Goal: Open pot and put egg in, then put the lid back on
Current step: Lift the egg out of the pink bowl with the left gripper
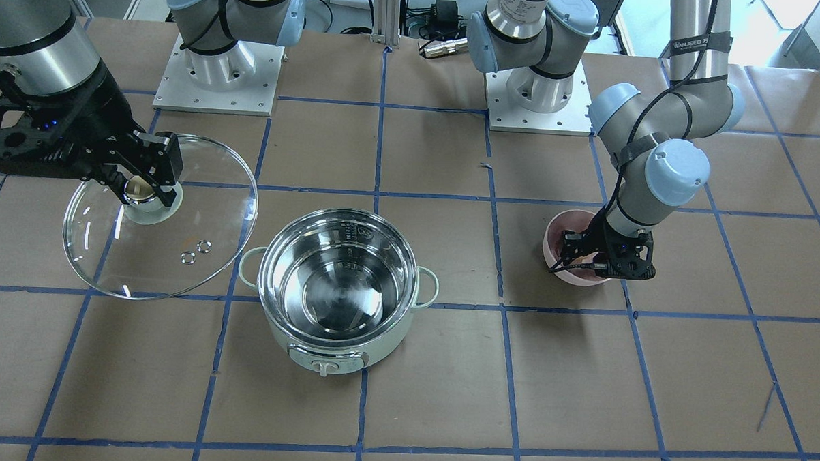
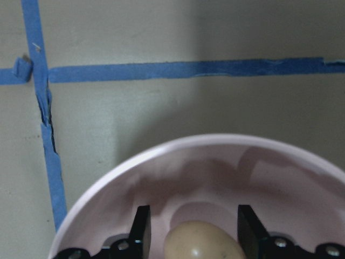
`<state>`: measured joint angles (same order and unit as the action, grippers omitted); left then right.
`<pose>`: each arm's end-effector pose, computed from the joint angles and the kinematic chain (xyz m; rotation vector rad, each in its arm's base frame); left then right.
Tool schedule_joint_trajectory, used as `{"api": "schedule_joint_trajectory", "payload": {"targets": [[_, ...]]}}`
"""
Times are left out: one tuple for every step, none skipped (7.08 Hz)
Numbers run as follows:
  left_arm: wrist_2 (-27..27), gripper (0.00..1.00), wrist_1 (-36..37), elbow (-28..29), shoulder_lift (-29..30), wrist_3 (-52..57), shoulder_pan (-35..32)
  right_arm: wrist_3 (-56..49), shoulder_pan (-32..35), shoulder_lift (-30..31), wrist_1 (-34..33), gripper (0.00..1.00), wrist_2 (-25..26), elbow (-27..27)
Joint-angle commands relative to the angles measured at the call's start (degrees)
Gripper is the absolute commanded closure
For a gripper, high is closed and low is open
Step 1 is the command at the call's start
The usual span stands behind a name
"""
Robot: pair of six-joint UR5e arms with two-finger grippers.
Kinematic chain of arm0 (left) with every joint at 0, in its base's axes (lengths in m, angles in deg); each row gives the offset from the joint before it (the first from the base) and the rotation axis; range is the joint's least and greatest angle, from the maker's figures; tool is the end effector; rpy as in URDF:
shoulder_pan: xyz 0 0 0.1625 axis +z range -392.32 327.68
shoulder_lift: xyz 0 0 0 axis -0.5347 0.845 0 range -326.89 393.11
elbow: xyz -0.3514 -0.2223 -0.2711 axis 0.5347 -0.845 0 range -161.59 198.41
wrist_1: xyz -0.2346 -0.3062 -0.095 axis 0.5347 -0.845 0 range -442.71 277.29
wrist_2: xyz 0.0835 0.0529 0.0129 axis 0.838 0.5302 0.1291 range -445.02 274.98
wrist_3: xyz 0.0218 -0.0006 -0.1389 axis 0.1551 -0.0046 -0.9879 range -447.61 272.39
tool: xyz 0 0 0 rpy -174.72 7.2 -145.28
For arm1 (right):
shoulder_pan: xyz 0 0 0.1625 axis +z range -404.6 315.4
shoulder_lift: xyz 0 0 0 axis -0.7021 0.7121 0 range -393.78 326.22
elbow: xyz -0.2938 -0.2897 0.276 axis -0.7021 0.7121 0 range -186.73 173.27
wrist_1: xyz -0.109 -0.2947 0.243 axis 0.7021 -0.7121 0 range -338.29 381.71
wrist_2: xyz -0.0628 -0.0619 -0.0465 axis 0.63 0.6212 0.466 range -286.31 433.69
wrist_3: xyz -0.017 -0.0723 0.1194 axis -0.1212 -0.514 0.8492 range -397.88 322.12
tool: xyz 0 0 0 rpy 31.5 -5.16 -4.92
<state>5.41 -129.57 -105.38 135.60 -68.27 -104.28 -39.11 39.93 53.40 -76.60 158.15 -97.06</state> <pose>0.0163 -0.4763 0.2309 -0.0358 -3.1297 -0.0850 0.0975 -0.5216 0.5072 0.1061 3.0452 -0.1457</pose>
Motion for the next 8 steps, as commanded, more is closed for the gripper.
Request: {"api": "schedule_joint_trajectory", "payload": {"targets": [[-0.16,0.37,0.36,-0.05,0.07,0.08,0.06,-0.01,-0.06,0.01,-0.03,0.52,0.0,-0.02],[-0.16,0.37,0.45,-0.05,0.07,-0.01,0.06,-0.01,-0.24,0.01,-0.03,0.52,0.08,-0.02],[-0.16,0.37,0.97,-0.14,0.07,-0.09,0.06,-0.01,-0.33,0.01,-0.03,0.52,0.17,-0.02],[-0.16,0.36,0.98,-0.32,0.07,-0.18,0.06,-0.01,-0.33,0.01,-0.03,0.52,0.26,-0.02],[-0.25,0.36,1.06,-0.93,-0.01,-0.44,0.06,-0.01,-0.24,0.01,-0.03,0.52,0.35,-0.02],[-0.16,0.36,1.06,-1.02,-0.1,-0.53,0.06,-0.01,-0.24,0.01,0.05,0.52,0.35,-0.02],[0.1,0.36,0.98,-1.11,-0.19,-0.54,0.06,-0.01,-0.24,0.01,0.05,0.52,0.35,-0.02],[0.19,0.35,0.72,-1.11,-0.28,-1.14,-0.2,-0.09,-0.15,0.01,0.05,0.52,0.35,-0.02]]}}
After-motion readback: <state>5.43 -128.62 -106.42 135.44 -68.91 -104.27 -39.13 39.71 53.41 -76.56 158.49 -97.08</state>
